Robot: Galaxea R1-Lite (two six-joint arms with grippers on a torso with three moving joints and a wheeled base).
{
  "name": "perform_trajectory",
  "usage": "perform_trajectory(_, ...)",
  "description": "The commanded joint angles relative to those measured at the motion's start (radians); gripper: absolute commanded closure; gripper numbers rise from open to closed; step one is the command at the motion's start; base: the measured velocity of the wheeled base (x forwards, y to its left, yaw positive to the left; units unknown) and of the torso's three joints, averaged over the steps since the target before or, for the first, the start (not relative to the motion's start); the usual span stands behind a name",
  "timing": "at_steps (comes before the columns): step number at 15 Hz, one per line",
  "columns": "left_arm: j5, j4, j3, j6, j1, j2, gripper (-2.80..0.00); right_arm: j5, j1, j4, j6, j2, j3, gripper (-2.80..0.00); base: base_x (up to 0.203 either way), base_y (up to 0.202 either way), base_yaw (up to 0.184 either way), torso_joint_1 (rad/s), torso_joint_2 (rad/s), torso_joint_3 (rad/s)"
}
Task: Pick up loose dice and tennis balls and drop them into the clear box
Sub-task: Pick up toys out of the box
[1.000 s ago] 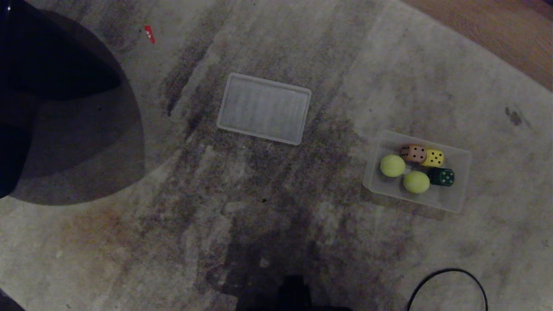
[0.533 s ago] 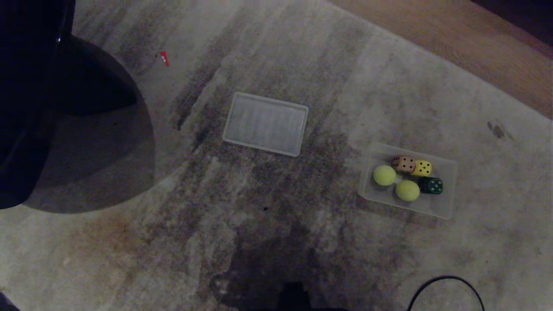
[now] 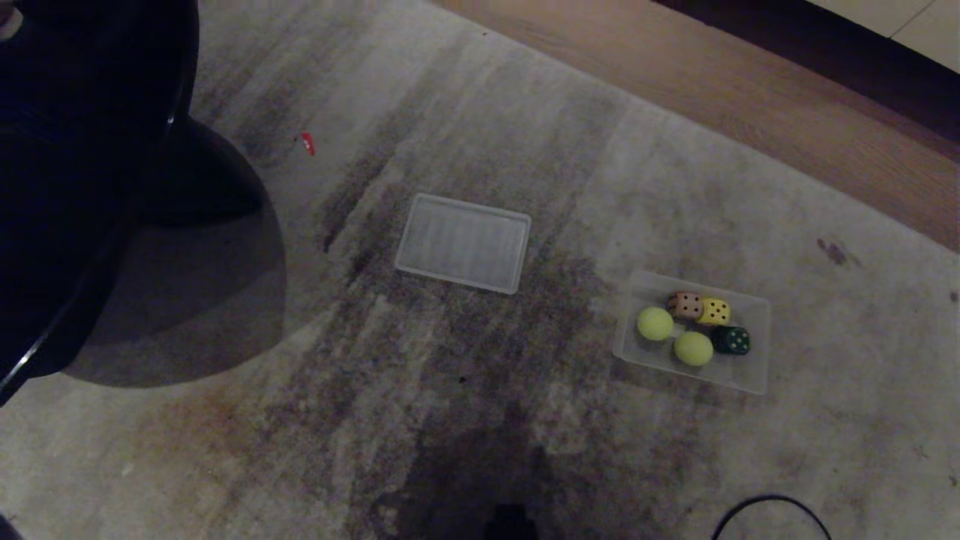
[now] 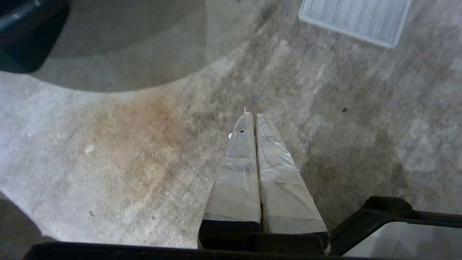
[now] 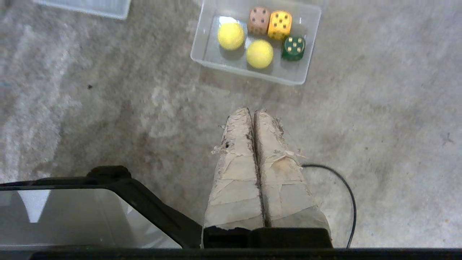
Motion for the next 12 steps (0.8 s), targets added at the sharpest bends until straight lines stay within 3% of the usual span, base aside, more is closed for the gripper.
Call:
perform_trajectory(1,0.001,0.0,0.002,-0.001,0.0,0.001,0.0,0.0,0.0,0.0,0.0,0.002,0.0,0.0,0.0,0.0,0.0,0.002,0.01,0.194)
perform_trajectory(12,0.002,0.0,0.002,-0.005,0.0,0.0,0.0,0.0,0.0,0.0,0.0,0.002,0.0,0.0,0.0,0.0,0.0,0.002,0.0,0.201)
